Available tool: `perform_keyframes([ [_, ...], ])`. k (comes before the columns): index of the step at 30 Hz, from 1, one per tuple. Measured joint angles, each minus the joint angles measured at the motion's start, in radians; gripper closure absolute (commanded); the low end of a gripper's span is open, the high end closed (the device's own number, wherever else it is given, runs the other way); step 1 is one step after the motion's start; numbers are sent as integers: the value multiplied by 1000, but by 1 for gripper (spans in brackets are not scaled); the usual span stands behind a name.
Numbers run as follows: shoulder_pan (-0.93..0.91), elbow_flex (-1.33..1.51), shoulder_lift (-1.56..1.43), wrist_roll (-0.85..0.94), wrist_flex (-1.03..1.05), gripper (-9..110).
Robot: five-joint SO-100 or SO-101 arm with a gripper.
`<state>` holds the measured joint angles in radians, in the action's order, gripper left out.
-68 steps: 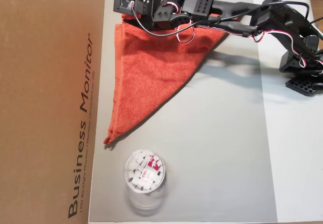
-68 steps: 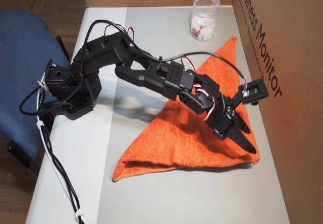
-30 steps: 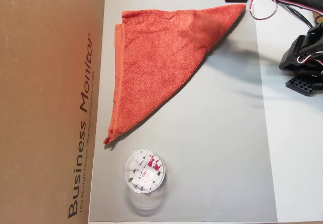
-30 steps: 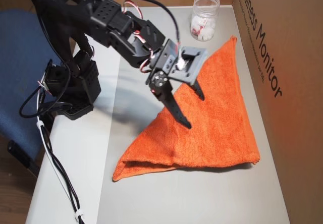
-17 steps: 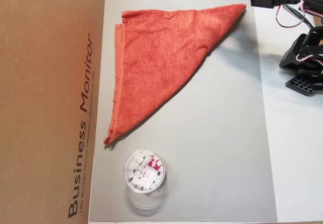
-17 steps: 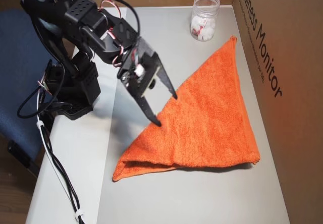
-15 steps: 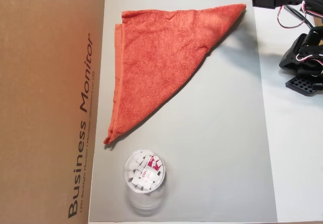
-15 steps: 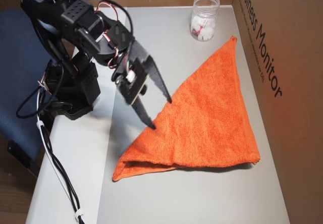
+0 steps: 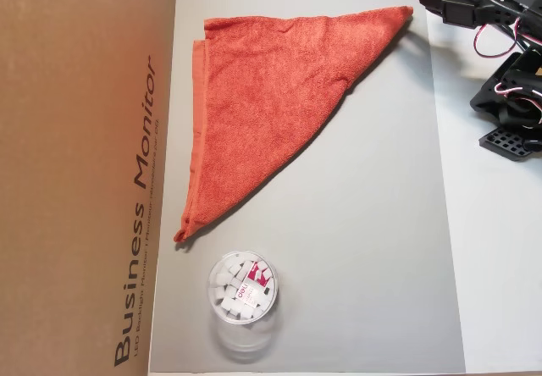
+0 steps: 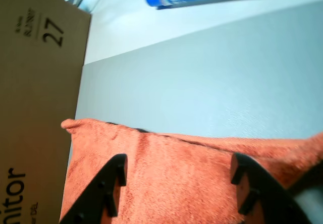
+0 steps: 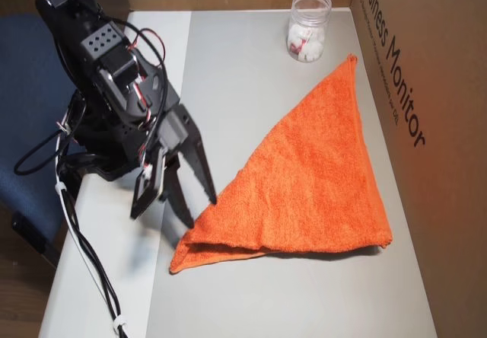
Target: Fold the blanket.
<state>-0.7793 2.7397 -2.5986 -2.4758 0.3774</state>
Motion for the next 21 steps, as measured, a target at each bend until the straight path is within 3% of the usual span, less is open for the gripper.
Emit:
perform_keyframes([
  [13, -29, 23, -44, -288, 390, 81],
  [21, -34, 23, -44, -296, 403, 81],
])
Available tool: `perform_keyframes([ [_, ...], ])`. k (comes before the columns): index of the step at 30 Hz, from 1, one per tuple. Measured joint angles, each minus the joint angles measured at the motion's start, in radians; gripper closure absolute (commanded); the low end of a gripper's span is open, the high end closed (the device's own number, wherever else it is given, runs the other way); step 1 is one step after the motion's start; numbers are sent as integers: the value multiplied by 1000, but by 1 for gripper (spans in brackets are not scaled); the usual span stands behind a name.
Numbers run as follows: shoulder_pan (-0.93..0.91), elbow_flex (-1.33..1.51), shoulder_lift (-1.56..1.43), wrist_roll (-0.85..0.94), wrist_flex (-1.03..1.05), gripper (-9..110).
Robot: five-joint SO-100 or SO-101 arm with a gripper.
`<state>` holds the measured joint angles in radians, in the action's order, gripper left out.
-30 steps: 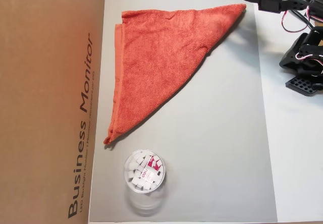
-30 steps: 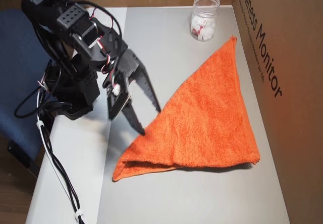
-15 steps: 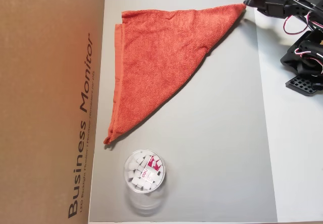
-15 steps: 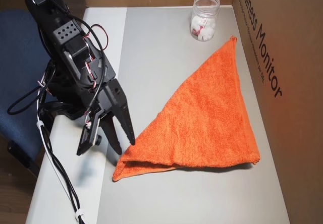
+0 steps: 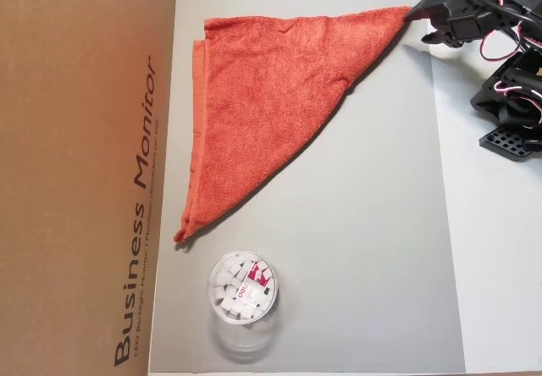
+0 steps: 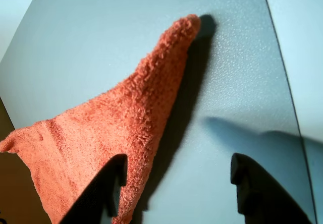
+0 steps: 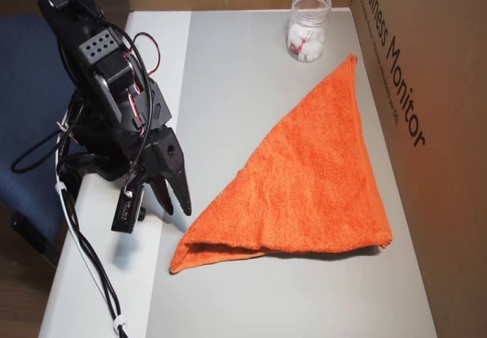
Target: Fold the blanket.
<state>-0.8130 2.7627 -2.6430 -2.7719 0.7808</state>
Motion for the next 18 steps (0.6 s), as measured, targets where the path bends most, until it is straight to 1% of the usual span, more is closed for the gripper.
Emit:
perform_keyframes([
  [7, 0, 0, 49, 0, 0, 81],
  [18, 0, -110, 316, 0, -137, 81],
])
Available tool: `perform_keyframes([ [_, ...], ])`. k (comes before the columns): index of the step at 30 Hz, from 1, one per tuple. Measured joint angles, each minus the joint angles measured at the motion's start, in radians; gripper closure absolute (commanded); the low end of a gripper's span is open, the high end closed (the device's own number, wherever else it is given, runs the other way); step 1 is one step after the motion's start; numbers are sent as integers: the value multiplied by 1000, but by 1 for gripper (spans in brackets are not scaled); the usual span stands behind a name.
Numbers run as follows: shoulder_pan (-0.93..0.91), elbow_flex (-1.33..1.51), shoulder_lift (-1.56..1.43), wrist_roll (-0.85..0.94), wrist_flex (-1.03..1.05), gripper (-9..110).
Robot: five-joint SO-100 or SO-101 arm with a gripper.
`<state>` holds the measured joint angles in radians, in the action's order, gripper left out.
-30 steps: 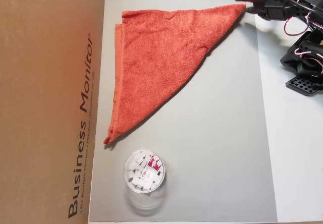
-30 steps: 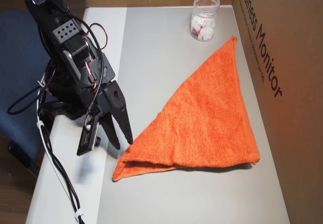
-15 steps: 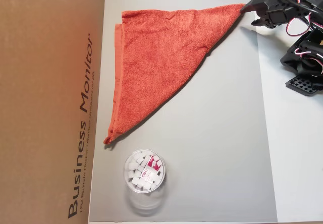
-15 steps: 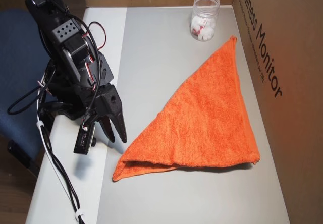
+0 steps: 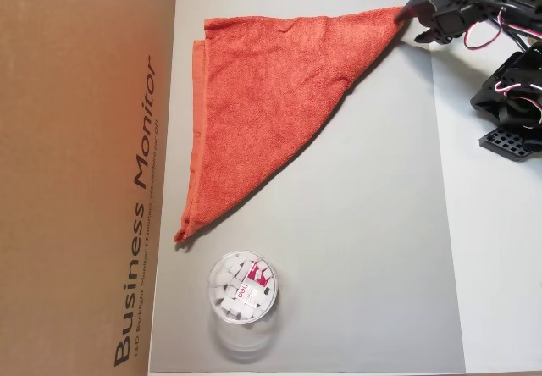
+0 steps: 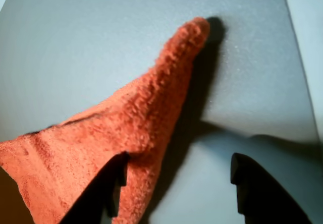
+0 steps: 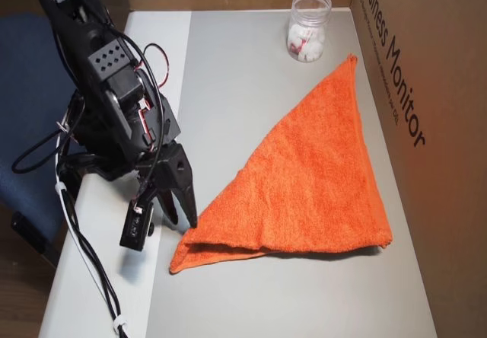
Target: Fold the blanket.
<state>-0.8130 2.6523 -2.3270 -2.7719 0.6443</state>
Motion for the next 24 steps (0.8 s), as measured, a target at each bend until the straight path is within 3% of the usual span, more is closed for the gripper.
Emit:
perform_keyframes([
  [12, -12, -25, 184, 0, -178, 82],
  [24, -103, -38, 371, 166, -331, 93],
])
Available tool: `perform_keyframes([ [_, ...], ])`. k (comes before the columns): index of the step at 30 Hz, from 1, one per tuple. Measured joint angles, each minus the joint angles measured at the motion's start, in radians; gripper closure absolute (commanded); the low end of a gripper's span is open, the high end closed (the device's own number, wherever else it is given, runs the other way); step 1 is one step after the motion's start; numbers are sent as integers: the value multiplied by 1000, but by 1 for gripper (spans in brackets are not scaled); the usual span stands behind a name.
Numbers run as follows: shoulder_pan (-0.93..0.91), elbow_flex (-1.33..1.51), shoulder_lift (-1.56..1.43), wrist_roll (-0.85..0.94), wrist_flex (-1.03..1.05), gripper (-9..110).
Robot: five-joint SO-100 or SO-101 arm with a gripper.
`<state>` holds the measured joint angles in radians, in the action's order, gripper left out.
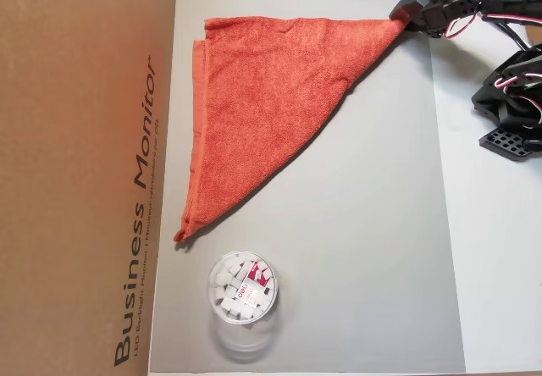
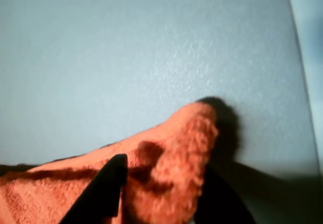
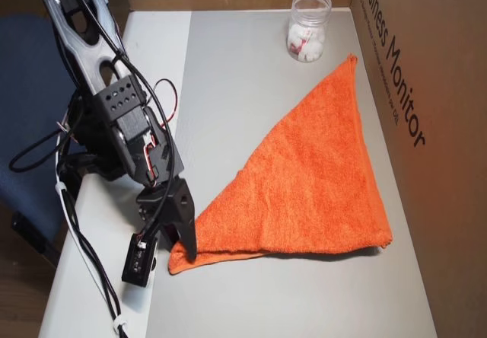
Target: Fold the blanket.
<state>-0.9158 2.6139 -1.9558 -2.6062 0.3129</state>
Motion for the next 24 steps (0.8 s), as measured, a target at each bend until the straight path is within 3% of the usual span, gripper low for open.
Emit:
perform_keyframes([
  [14, -5, -160, 169, 6, -9, 92],
  [24, 51, 21, -51, 158, -23, 83],
])
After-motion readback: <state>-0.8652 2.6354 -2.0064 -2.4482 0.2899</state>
